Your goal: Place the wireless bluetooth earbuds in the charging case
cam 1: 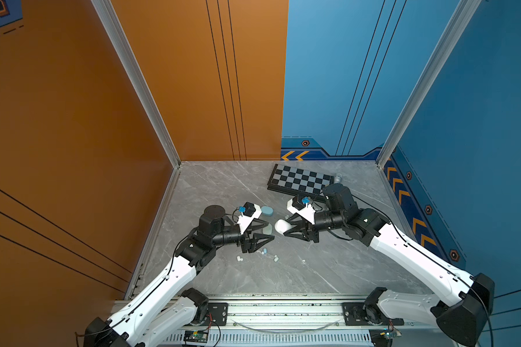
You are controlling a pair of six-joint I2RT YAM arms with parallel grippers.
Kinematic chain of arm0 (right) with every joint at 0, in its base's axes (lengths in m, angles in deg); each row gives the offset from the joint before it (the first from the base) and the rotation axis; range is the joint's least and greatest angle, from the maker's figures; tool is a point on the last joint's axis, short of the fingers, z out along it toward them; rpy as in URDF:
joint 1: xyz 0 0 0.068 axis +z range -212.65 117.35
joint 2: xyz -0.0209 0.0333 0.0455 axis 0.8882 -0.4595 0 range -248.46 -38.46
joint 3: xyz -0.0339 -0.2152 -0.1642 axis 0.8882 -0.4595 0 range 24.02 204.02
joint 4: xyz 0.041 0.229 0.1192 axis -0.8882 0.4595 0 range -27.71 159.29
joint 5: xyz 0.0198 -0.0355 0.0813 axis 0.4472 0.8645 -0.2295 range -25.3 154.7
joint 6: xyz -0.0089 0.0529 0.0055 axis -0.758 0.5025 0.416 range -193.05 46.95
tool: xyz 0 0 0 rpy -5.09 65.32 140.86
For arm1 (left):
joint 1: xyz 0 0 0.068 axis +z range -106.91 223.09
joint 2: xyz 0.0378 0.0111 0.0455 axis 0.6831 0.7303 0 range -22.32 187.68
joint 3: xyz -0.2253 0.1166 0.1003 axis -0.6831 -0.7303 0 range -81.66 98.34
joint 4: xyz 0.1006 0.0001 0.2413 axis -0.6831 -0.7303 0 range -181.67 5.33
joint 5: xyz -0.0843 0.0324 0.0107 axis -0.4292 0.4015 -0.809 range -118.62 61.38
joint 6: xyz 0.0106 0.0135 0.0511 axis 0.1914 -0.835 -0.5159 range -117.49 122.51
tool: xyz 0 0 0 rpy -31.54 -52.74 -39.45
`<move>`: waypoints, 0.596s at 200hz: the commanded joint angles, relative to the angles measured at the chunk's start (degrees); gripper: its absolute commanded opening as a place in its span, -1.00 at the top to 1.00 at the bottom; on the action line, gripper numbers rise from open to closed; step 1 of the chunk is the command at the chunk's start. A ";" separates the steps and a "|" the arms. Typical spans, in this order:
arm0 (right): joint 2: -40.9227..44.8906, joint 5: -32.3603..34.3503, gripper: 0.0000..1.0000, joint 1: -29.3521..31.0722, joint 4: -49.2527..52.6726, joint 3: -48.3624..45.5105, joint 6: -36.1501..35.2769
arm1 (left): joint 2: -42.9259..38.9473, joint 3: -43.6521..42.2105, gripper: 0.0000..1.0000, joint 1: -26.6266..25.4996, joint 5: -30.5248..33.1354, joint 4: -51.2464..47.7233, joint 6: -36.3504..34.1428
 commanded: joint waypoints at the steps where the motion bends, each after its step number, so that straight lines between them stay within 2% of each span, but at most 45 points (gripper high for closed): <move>1: -0.64 -2.39 0.74 0.72 4.04 2.31 0.47 | 1.21 3.05 -0.24 -1.20 -3.83 0.19 -3.18; 47: -1.06 -1.15 0.74 2.48 5.36 3.66 -1.05 | 4.38 6.32 -0.16 -2.79 -8.57 -2.90 -4.34; 89: -1.13 -0.89 0.74 2.49 5.35 4.44 -0.83 | 6.23 8.30 0.03 -3.90 -10.13 -9.28 -8.23; 119: -0.87 -0.87 0.74 2.57 5.36 4.40 -0.70 | 6.24 8.64 0.04 -4.05 -9.75 -9.70 -9.11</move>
